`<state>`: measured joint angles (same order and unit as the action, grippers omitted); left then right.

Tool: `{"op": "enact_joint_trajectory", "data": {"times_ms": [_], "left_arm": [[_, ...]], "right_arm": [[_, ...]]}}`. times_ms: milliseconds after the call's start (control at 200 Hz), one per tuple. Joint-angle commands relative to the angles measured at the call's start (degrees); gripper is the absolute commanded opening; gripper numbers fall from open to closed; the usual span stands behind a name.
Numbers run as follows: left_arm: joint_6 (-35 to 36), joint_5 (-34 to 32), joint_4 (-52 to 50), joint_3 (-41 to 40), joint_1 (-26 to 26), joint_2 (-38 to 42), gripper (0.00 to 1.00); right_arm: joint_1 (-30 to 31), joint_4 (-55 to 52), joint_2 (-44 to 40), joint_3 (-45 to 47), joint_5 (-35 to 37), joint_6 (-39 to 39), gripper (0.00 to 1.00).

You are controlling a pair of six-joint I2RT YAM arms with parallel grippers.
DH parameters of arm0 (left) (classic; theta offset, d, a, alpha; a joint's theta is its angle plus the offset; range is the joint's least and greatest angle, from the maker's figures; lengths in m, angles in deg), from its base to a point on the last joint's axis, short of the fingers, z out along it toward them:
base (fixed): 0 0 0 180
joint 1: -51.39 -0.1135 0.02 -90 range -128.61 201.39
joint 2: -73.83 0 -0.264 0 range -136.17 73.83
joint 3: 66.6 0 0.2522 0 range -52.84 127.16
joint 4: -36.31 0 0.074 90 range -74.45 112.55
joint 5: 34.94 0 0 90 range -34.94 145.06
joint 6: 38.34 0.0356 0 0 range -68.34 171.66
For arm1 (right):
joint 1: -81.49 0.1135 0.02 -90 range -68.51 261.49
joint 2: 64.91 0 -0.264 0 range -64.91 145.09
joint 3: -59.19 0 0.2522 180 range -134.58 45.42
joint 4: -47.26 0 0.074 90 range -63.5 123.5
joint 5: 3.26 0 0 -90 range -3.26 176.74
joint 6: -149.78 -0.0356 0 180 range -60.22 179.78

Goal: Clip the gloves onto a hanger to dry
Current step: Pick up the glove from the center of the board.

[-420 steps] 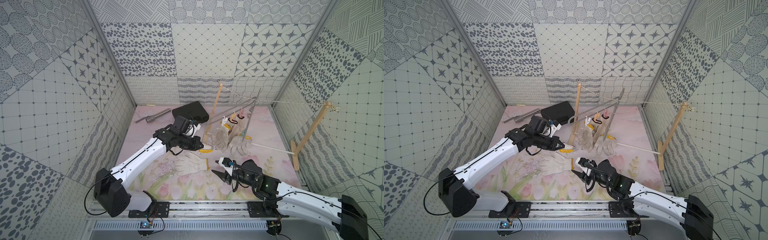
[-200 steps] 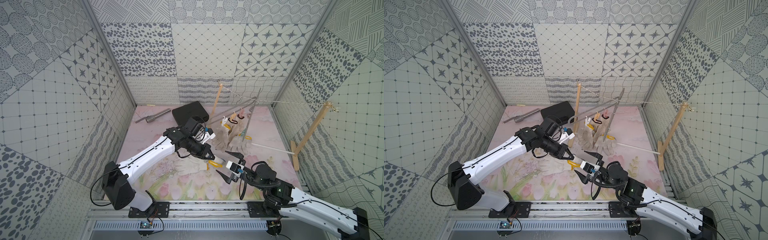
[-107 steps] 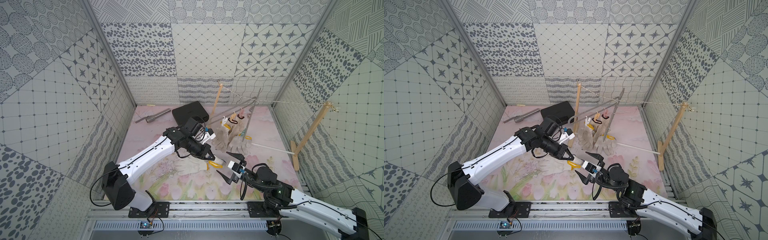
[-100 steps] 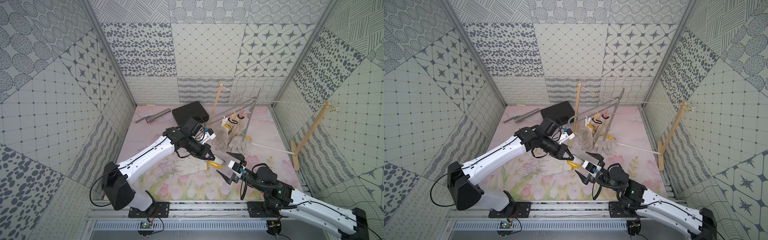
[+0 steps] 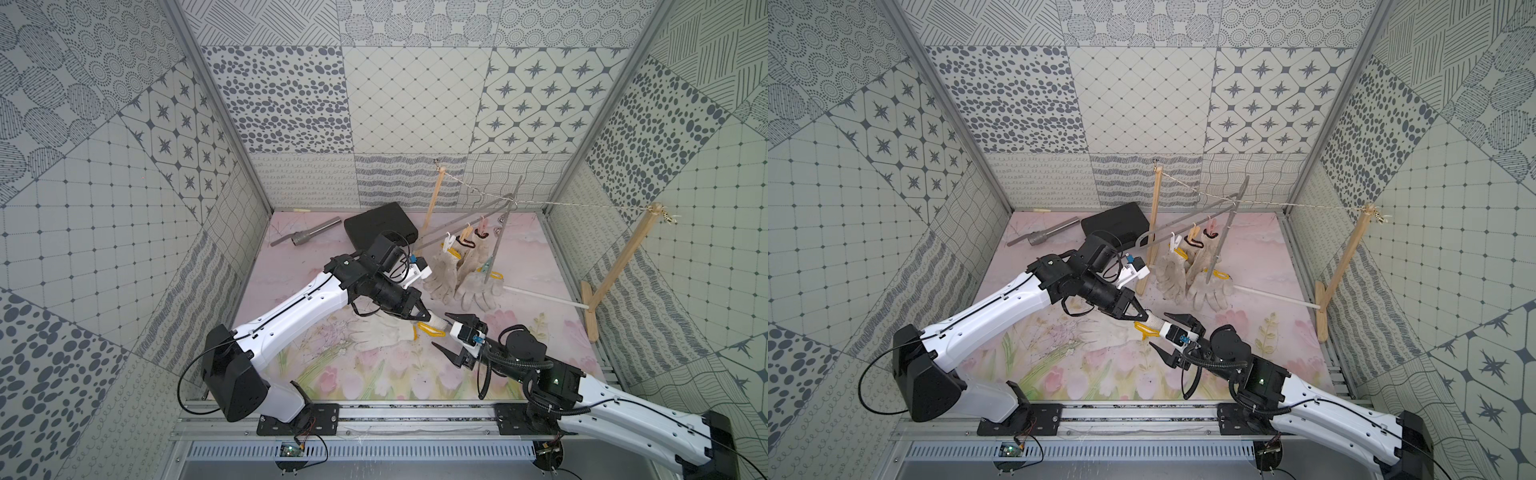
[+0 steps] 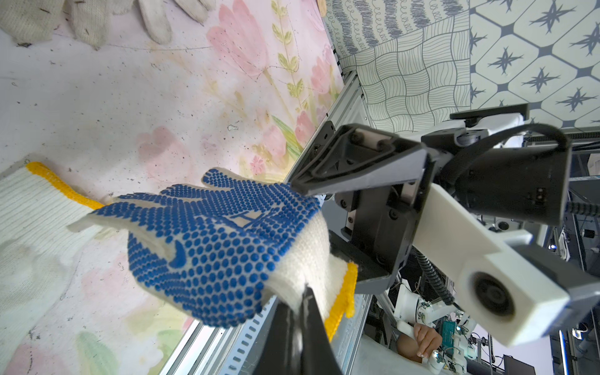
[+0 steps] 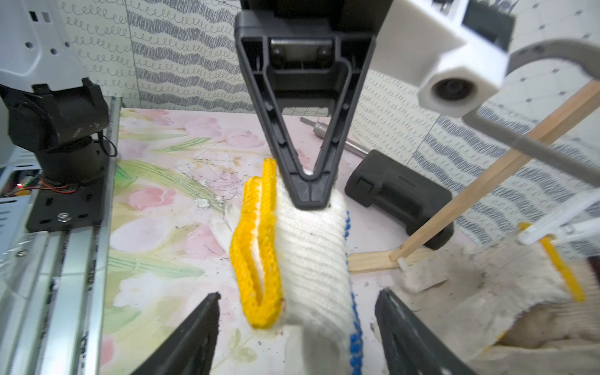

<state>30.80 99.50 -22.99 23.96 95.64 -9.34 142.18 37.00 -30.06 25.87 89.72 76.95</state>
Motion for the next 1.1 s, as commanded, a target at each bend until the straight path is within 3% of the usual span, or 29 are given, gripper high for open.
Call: {"op": "enact_joint_trajectory", "data": {"times_ms": [0, 195, 400, 545, 655, 1096], "left_arm": [[1.22, 2.60, 0.33, 0.92, 0.23, 0.27, 0.00], [1.09, 1.98, 0.10, 0.64, 0.24, -0.18, 0.00], [1.09, 1.78, -0.16, 0.58, 0.22, -0.75, 0.00], [1.17, 1.56, -0.25, 0.83, 0.21, -1.49, 0.00], [1.35, 1.33, -0.71, 1.20, 0.22, -2.15, 0.00], [1.46, 1.30, -1.22, 2.16, 0.14, -3.31, 0.00]], "right_arm": [[0.16, 0.80, 2.51, -3.01, -0.01, -0.26, 0.69], [0.20, 3.13, 5.28, -4.71, 1.35, 0.54, 0.44], [0.18, 4.36, 4.74, -5.40, 5.11, 1.01, 0.47], [0.16, 5.62, 3.17, -4.58, 5.27, 1.19, 0.40], [0.16, 6.41, 1.75, -3.76, 4.35, 1.45, 0.31], [0.20, 6.86, 1.45, -3.92, -1.63, 1.64, 0.28]]}}
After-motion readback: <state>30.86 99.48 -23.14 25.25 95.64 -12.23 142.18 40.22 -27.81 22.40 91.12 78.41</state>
